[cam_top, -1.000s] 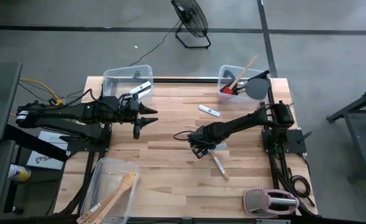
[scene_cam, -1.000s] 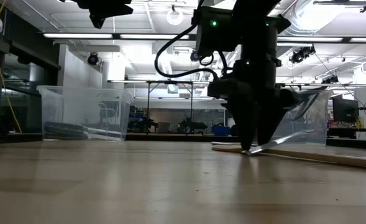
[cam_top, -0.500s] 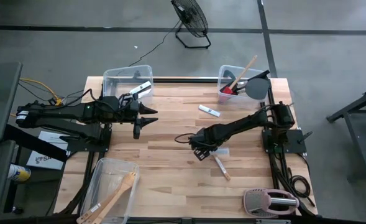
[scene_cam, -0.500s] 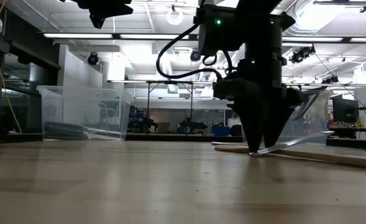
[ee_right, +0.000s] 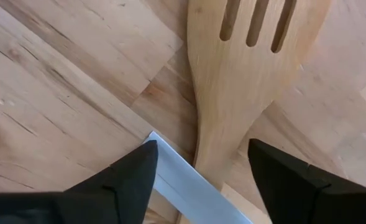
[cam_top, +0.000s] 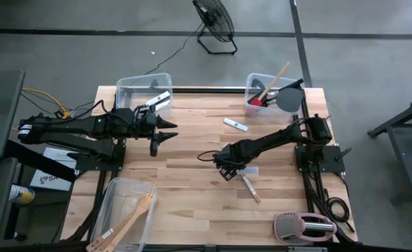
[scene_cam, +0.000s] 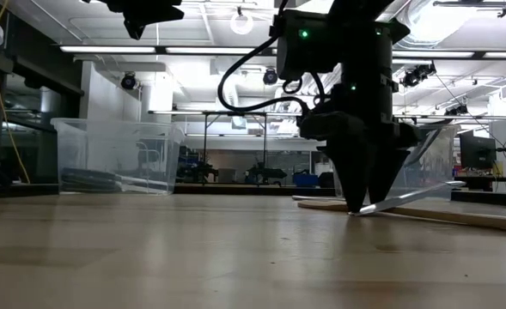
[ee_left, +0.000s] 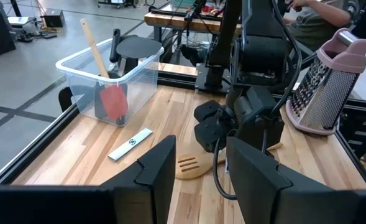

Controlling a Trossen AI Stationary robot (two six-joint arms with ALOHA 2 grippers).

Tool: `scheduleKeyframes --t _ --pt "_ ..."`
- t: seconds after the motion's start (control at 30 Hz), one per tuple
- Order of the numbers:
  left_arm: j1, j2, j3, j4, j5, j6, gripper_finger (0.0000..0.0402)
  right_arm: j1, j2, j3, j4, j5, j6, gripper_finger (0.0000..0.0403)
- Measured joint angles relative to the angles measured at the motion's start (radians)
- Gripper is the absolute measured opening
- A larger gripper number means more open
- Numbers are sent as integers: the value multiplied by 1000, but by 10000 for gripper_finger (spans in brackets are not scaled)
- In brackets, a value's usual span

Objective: Pick & Place Kitchen Items
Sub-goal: Put the brown serving spoon into the bottom transparent bin

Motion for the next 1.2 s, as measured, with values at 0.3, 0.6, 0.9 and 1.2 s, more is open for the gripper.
scheduleKeyframes --t 0.3,0.6,0.9,1.2 --pt "0 0 0 0 0 0 141 0 0 0 0 -1 0 299" --pt "0 0 0 0 0 0 141 -1 17 1 -2 -14 1 296" --pt "0 0 0 0 0 0 141 -1 28 2 -2 -32 9 295" --pt "0 0 0 0 0 0 141 -1 30 2 -4 -40 12 295"
